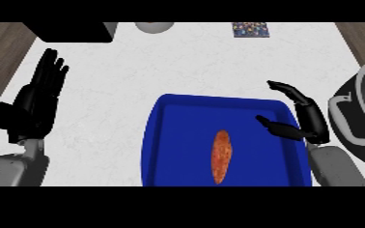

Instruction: Pick the sweet potato from the tray and place it in the pot

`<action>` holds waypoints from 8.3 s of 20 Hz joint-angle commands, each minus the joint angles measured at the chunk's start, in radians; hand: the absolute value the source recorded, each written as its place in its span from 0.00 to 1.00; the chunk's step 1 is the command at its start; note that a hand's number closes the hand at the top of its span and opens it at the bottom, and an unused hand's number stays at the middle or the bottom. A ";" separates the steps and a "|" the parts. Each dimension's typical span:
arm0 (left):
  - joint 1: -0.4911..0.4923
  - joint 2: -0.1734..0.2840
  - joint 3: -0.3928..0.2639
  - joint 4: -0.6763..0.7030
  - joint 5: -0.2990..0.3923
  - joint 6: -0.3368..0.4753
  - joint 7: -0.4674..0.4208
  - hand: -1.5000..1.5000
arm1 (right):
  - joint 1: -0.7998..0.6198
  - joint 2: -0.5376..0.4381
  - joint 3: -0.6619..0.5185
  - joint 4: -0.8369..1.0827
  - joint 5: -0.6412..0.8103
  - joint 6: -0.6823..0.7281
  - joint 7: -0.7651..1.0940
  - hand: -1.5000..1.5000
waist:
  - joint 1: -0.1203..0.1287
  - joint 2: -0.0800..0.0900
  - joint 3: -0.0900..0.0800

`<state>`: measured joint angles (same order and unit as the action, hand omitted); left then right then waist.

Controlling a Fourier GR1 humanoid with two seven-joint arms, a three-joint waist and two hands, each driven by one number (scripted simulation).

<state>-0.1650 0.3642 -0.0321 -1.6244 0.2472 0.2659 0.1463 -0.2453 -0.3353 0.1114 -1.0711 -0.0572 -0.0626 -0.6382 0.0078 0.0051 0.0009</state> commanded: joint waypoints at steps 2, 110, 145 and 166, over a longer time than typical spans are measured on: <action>0.020 -0.036 -0.023 -0.036 -0.046 0.026 0.023 0.50 | -0.016 -0.036 -0.032 0.057 0.012 0.096 -0.194 0.00 | -0.002 -0.005 0.000; -0.085 -0.169 0.118 0.024 -0.180 -0.151 0.069 0.50 | -0.729 -0.069 -0.572 0.226 1.879 -0.422 2.124 1.00 | 0.049 0.015 -0.001; -0.032 -0.153 0.158 -0.021 -0.166 -0.156 0.092 0.50 | -0.402 -0.009 -1.195 0.336 1.652 -0.795 1.628 0.00 | -0.001 -0.001 0.002; -0.017 -0.152 0.186 -0.025 -0.159 -0.159 0.093 0.50 | 0.066 0.331 -0.884 -0.493 1.123 -1.046 1.367 0.00 | -0.022 -0.013 -0.002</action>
<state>-0.1879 0.2131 0.1493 -1.6414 0.0829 0.1101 0.2366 -0.3327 -0.0665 -0.8752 -1.3883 1.1282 -1.1037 0.6801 -0.0142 -0.0082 -0.0044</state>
